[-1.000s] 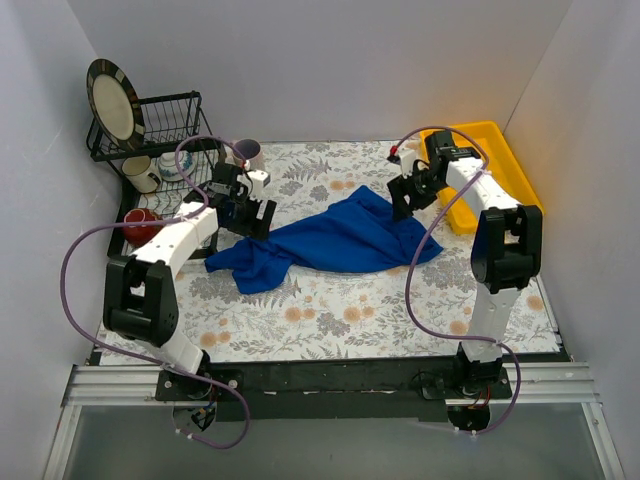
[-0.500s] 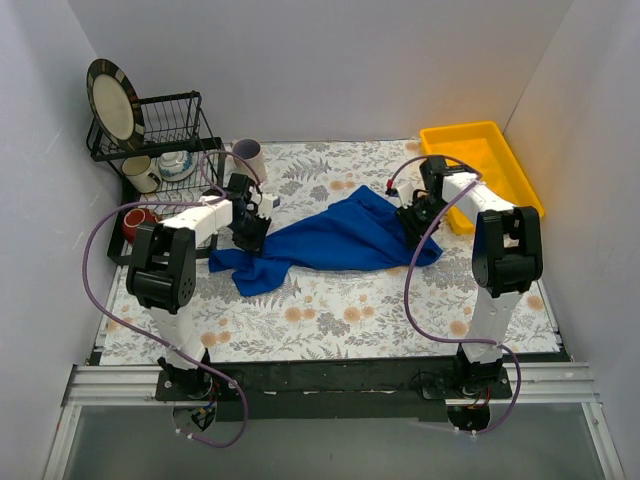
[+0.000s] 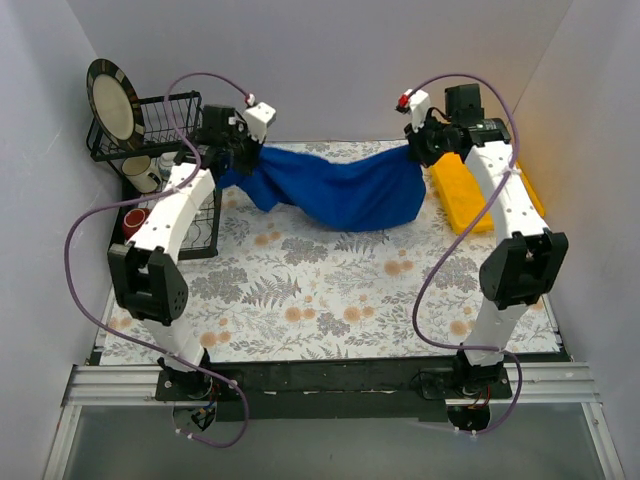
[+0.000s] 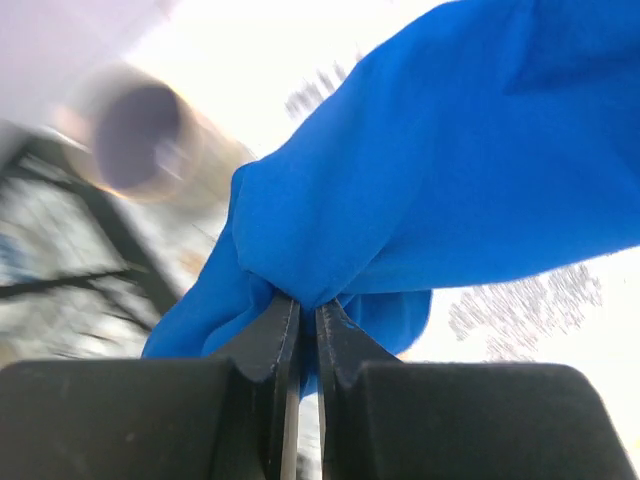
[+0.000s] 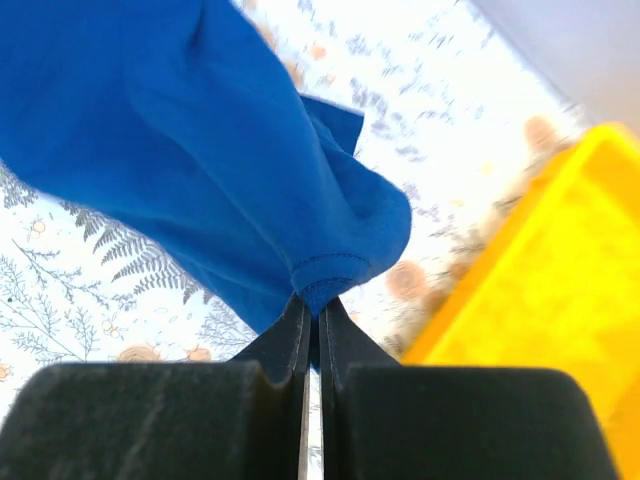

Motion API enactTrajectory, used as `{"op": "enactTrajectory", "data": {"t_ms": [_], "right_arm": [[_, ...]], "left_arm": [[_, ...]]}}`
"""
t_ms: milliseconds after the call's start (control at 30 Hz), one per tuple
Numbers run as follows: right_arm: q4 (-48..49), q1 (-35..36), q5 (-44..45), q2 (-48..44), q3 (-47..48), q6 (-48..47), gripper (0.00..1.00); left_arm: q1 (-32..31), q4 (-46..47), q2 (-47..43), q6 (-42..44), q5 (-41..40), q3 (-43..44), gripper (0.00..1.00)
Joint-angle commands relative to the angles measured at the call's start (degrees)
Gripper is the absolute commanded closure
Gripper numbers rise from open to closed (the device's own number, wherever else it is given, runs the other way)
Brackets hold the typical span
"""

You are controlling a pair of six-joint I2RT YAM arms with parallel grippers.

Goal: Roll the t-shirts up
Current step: Flatten out the T-shirt at the center of the board.

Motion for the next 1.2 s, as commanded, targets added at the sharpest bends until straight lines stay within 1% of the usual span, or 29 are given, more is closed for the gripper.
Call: {"op": "enactTrajectory", "data": {"t_ms": [0,33,67,100,133,167,200,233,267,300,333,367,433,467,500,533,567,633,667,700,733,767,800,833,867,933,1033,1133,1167], "right_arm": [[4.07,-0.02,-2.31,-13.11,-1.92,-4.14,0.99],[3.99,-0.02,-2.58,-15.3,-5.76,-6.07,0.99],[2.94,-0.02,-3.19,-19.59,-7.8,-10.18,0.99],[1.8,0.06,-3.72,-21.89,-10.43,-12.83,0.99],[0.4,0.15,-4.33,-24.09,-15.07,-15.29,0.99],[-4.32,0.15,-5.73,-28.29,-17.72,-20.54,0.99],[-7.58,0.15,-6.96,-30.33,-20.1,-23.29,0.94],[-11.27,0.33,-8.28,-32.18,-22.21,-26.36,0.84],[-15.66,0.41,-10.12,-35.51,-26.5,-30.05,0.68],[-20.84,0.5,-10.66,-37.19,-28.8,-34.52,0.6],[-22.02,0.42,-10.58,-39.04,-31.69,-35.7,0.53],[-21.94,0.41,-9.19,-42.45,-36.25,-35.88,0.44],[-16.69,0.5,-6.98,-45.37,-39.97,-32.82,0.41],[-14.15,0.42,-5.23,-46.78,-40.94,-31.59,0.38],[-10.9,0.41,-4.52,-46.88,-41.91,-29.66,0.36],[-4.69,0.41,-3.64,-46.53,-42.09,-25.73,0.35],[-1.5,0.41,-2.5,-44.26,-41.75,-22.99,0.34],[3.43,0.5,-2.23,-40.05,-38.24,-16.68,0.34],[4.15,0.42,-2.75,-34.45,-36.4,-14.72,0.34],[4.34,0.5,-3.1,-31.27,-34.21,-12.7,0.35],[4.42,0.42,-3.54,-27.75,-28.88,-10.42,0.36],[4.25,0.5,-4.24,-21.02,-26.3,-6.22,0.37],[3.29,0.42,-4.51,-17.38,-23.14,-4.09,0.39],[2.41,0.41,-5.03,-13.95,-17.46,-2.24,0.4],[0.75,0.5,-5.82,-7.48,-14.61,0.74,0.42],[1.95,0.59,-6.36,-2.95,-11.69,2.52,0.43],[6.53,1.55,-3.82,1.71,-10.55,2.53,0.43],[7.67,1.82,-2.76,10.66,-4.4,5.15,0.44],[7.85,1.91,-2.23,12.26,-1.78,5.68,0.44]], "left_arm": [[0.86,3.59,-14.28,8.1,0.33,1.53,1.0],[0.86,3.76,-16.76,11.77,0.77,-0.58,1.0],[0.86,3.94,-19.31,13.54,2.17,-3.03,1.0],[0.86,3.94,-22.55,15.48,2.88,-8.89,1.0],[0.86,3.33,-28.24,19.06,3.49,-11.73,1.0],[0.95,0.37,-31.6,20.84,5.41,-14.63,1.0],[0.86,-1.84,-34.42,22.34,6.13,-18.14,1.0],[0.86,-4.56,-40.02,23.39,6.48,-24.27,0.89],[0.95,-9.2,-42.77,25.41,6.92,-28.24,0.59],[0.95,-10.81,-45.24,25.86,6.06,-31.76,0.49],[0.95,-12.39,-48.13,26.21,5.87,-37.37,0.45],[0.95,-13.97,-52.42,26.13,6.13,-39.25,0.39],[0.95,-13.12,-56.58,25.52,5.52,-43.37,0.32],[0.95,-9.46,-59.21,24.73,4.82,-44.36,0.25],[0.95,-6.81,-59.76,22.37,3.95,-45.41,0.17],[0.95,-4.43,-59.76,21.05,2.55,-45.94,0.13],[0.95,-0.75,-58.89,19.38,2.18,-45.95,0.12],[0.95,0.42,-52.24,12.97,2.96,-43.76,0.12],[0.95,-0.01,-49.25,10.34,3.49,-40.01,0.13],[0.95,-0.45,-42.52,7.96,4.19,-38.23,0.14],[1.04,-1.15,-39.49,3.5,5.07,-36.04,0.16],[0.95,-2.98,-36.85,2.06,7.52,-34.28,0.17],[1.04,-3.18,-32.56,0.4,8.76,-32.17,0.15],[0.95,-2.57,-31.12,-2.67,9.21,-31.89,0.14],[0.95,-1.34,-29.54,-4.09,10.43,-31.71,0.14],[0.95,1.37,-26.47,-6.9,12.02,-31.62,0.14],[0.95,4.71,-22.17,-9.81,13.86,-30.22,0.14],[0.86,8.41,-18.47,-13.41,16.76,-28.29,0.16],[0.78,9.12,-15.32,-15.51,17.99,-27.5,0.19]]}}
